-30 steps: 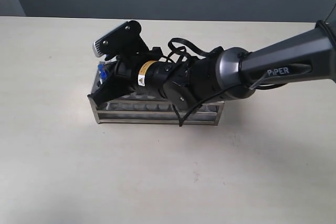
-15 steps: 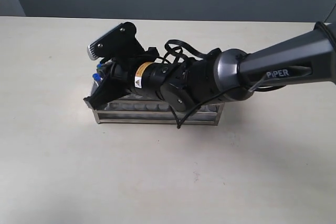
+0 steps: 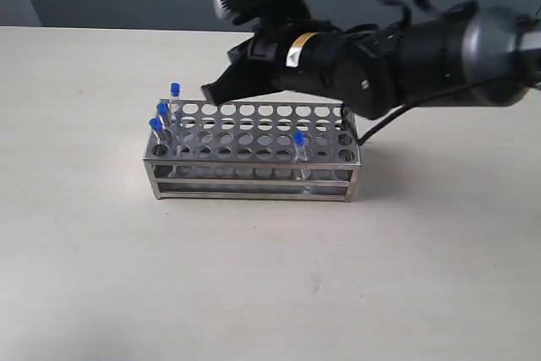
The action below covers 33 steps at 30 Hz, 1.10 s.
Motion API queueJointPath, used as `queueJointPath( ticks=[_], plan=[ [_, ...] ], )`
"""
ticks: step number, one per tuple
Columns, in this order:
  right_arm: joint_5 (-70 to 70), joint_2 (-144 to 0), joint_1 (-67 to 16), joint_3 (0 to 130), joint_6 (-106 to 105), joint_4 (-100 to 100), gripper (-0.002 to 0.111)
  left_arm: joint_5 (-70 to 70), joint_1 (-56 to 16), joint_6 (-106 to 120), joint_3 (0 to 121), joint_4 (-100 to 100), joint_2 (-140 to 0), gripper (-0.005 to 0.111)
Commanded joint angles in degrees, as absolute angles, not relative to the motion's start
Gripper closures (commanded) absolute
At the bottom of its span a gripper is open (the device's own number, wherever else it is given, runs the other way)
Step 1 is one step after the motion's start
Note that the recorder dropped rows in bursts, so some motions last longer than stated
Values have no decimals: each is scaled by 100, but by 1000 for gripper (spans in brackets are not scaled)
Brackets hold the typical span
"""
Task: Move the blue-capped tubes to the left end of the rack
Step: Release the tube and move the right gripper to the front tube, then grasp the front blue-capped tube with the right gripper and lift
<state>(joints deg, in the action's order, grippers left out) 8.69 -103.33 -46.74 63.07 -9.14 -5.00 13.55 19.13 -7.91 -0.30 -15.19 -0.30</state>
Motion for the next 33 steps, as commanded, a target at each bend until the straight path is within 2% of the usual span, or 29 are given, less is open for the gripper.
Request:
queueJointPath(
  ticks=[1, 8, 11, 13, 14, 16, 17, 19, 33],
  plan=[
    [307, -9610, -4468, 5956, -953, -573, 109, 1347, 1875, -818, 0, -1518, 0, 106],
    [269, -8512, -4469, 5247, -953, -573, 109, 1347, 1875, -818, 0, -1518, 0, 106],
    [-325, -8239, -4469, 4908, -916, -819, 107, 1347, 1875, -818, 0, -1518, 0, 106],
    [-865, -8152, -4469, 4840, -916, -968, 97, 1347, 1875, -818, 0, -1518, 0, 106],
    [-966, -8141, -4469, 4802, -916, -955, 85, 1347, 1875, -818, 0, -1518, 0, 106],
    [-873, -8155, -4469, 4747, -916, -955, 73, 1347, 1875, -818, 0, -1518, 0, 106],
    [-680, -8193, -4469, 4707, -916, -955, 63, 1347, 1875, -818, 0, -1518, 0, 106],
    [-428, -8297, -4469, 4621, -916, -925, 57, 1347, 1875, -818, 0, -1518, 0, 106],
    [1098, -9733, -4469, 4473, -929, -917, 57, 1347, 1875, -818, 0, -1518, 0, 106]
  ],
)
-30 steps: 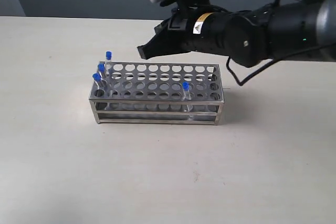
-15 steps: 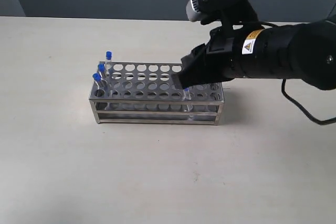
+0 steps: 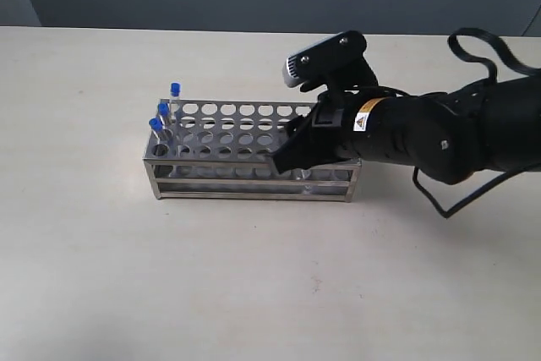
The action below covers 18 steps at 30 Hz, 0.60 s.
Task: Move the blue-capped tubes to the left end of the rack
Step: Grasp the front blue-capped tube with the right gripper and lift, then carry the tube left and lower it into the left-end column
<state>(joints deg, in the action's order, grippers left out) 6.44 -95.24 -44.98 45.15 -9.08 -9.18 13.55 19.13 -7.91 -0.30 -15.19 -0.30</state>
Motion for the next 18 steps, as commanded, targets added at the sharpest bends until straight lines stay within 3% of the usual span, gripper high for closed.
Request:
queueJointPath(
  ticks=[1, 8, 14, 18],
  plan=[
    [1129, -9792, -4469, 4473, -929, -917, 57, 1347, 1875, -818, 0, -1518, 0, 106],
    [1151, -10175, -4469, 4473, -949, -917, 60, 1347, 1875, -818, 0, -1518, 0, 106],
    [1326, -10187, -4469, 4473, -949, -917, 109, 1347, 1875, -818, 0, -1518, 0, 106],
    [1387, -10108, -4469, 4558, -949, -929, 108, 1347, 1875, -818, 0, -1518, 0, 106]
  ],
)
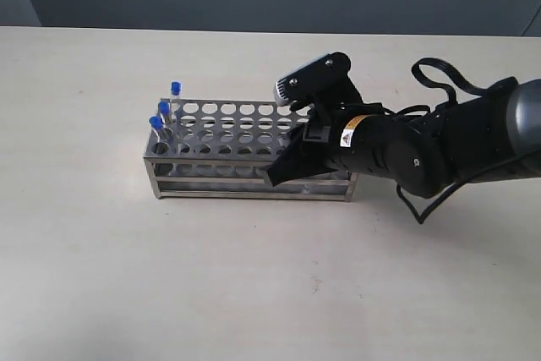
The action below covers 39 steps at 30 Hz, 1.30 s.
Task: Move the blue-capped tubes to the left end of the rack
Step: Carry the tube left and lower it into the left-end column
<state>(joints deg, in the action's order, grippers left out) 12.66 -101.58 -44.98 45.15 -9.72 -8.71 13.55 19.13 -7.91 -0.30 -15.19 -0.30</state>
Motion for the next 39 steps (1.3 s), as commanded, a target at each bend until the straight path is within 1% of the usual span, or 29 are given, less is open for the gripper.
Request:
queueJointPath(
  ticks=[1, 9, 13, 19, 28, 33, 39],
  plan=[
    [1362, -10040, -4469, 4578, -949, -929, 108, 1347, 1875, -818, 0, -1518, 0, 106],
    [1749, -8983, -4469, 4613, -1087, -799, 108, 1347, 1875, -818, 0, -1518, 0, 106],
    [1760, -8893, -4601, 4912, -1074, -755, 108, 1347, 1875, -818, 0, -1518, 0, 106],
    [1783, -9305, -5225, 5525, -1050, -644, 108, 1347, 1875, -818, 0, -1518, 0, 106],
    [1860, -10348, -6020, 6334, -1050, -613, 108, 1347, 1875, -818, 0, -1518, 0, 106],
    [1899, -10791, -6118, 6665, -1050, -506, 108, 1347, 1875, -818, 0, -1518, 0, 106],
    [1977, -11183, -6118, 6770, -1050, -505, 108, 1347, 1875, -818, 0, -1518, 0, 106]
  ],
)
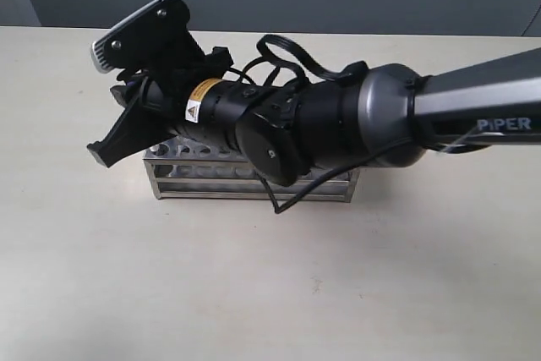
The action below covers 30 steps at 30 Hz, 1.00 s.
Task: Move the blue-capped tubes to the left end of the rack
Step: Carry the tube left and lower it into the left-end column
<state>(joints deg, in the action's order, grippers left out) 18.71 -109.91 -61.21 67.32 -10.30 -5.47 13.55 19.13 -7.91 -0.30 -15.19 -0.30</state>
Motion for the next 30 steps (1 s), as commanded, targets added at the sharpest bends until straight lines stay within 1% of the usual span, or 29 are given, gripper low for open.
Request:
queueJointPath(
  ticks=[1, 8, 14, 15, 17, 20, 22, 24, 26, 27, 29, 30],
  plan=[
    [1977, -11259, -6118, 6770, -1050, -505, 108, 1347, 1875, -818, 0, -1518, 0, 106],
    [1957, -11690, -6130, 6770, -1037, -505, 108, 1347, 1875, -818, 0, -1518, 0, 106],
    [1532, -11689, -6130, 6770, -1030, -517, 108, 1347, 1875, -818, 0, -1518, 0, 106],
    [1432, -11689, -6130, 6770, -1030, -517, 106, 1347, 1875, -818, 0, -1518, 0, 106],
    [1196, -11689, -6130, 6770, -1030, -517, 95, 1347, 1875, -818, 0, -1518, 0, 106],
    [1092, -11689, -6130, 6770, -1030, -517, 71, 1347, 1875, -818, 0, -1518, 0, 106],
    [1092, -11689, -6130, 6770, -1030, -517, 63, 1347, 1875, -818, 0, -1518, 0, 106],
    [1110, -11655, -6130, 6770, -1030, -517, 64, 1347, 1875, -818, 0, -1518, 0, 106],
    [1154, -11544, -6130, 6770, -1030, -517, 69, 1347, 1875, -818, 0, -1518, 0, 106],
    [1201, -11481, -6130, 6770, -1030, -517, 74, 1347, 1875, -818, 0, -1518, 0, 106],
    [1375, -11281, -6130, 6770, -1030, -517, 88, 1347, 1875, -818, 0, -1518, 0, 106],
    [1459, -11203, -6130, 6770, -1047, -517, 93, 1347, 1875, -818, 0, -1518, 0, 106]
  ],
)
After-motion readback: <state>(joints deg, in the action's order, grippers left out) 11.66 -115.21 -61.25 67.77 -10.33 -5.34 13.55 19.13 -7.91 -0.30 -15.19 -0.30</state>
